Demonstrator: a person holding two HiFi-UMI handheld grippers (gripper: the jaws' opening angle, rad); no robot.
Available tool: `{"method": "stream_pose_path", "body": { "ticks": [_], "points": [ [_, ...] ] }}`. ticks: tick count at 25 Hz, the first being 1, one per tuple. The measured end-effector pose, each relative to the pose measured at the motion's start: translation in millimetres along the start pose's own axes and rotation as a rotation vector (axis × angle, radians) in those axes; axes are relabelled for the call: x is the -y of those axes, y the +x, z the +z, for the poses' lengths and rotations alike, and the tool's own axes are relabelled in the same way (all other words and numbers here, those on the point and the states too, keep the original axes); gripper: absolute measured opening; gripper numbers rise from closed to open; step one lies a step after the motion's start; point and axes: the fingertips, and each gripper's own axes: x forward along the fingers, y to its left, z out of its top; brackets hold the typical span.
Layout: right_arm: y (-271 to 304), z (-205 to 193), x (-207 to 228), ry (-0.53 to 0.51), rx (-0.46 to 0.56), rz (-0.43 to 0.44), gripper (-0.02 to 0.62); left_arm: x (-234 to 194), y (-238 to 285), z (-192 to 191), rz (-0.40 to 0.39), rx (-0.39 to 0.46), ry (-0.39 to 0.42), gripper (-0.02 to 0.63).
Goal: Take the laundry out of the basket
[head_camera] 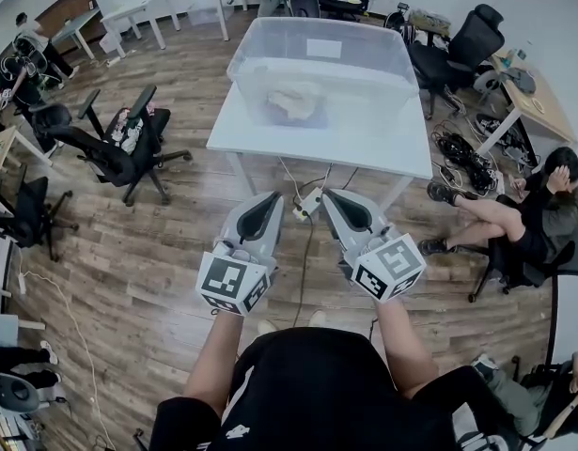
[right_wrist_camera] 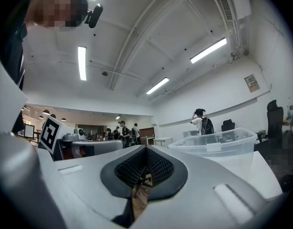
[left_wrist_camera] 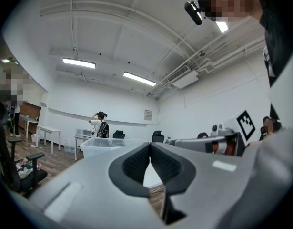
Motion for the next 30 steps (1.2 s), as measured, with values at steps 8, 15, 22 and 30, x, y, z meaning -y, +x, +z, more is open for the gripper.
{"method": "stream_pose_path", "body": {
  "ticks": [8, 15, 22, 30],
  "points": [
    [-21.2, 0.4, 25.3, -0.009, -0.001, 0.017, -0.005, 30.1, 23.8, -5.2, 0.003, -0.007, 0.011, 0.008],
    [-39.5, -3.3, 42.7, 0.003, -0.005, 0.03, -0.005, 55.1, 34.7, -13.7, 0.009, -0.036, 0.028, 0.008],
    [-42.9, -12.9, 57.1, 0.027, 0.005, 0.029, -0.005, 62.0, 50.3, -25.6, 0.008, -0.06, 0.033, 0.008],
    [-17.4, -17.6, 63.1, 0.031, -0.009, 0.047, -0.005, 38.5, 58.7, -31.1, 0.025, -0.069, 0.023, 0.008]
  ]
}}
